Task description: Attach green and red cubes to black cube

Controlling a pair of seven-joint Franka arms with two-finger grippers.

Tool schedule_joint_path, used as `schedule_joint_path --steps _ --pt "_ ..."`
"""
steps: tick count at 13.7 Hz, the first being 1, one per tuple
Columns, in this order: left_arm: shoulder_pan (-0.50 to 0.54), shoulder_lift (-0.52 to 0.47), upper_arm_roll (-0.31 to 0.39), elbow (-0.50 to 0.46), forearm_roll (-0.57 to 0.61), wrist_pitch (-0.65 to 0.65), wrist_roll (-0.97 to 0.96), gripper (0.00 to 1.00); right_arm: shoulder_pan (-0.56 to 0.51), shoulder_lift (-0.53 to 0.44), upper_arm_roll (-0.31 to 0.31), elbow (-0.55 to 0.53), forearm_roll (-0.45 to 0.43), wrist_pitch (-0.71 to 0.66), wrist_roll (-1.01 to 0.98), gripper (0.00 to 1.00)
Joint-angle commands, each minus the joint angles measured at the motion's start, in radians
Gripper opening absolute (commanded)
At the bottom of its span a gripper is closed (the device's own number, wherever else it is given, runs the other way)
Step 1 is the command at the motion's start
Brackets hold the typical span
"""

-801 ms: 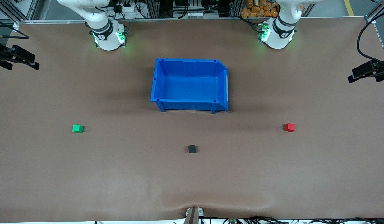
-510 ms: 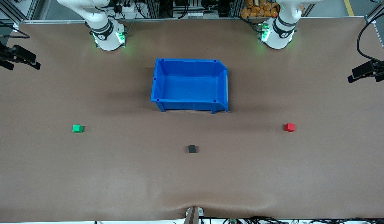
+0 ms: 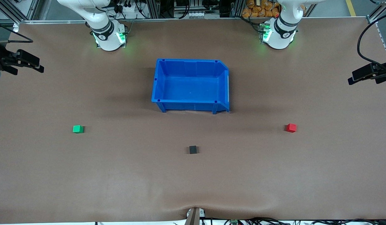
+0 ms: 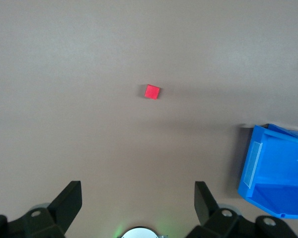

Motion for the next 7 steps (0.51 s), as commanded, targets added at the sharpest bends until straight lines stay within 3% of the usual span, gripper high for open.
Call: schedule_joint_path --steps 1,7 --pt "0.009 0.035 -0.005 0.004 -0.018 0.005 0.003 1.00 -0.029 0.021 0.002 -0.022 0.018 0.039 -0.094 1.00" --pt "0.012 0.150 0.001 0.002 -0.022 0.007 0.006 1.00 -0.113 0.032 0.002 -0.175 0.101 0.196 -0.425 1.00"
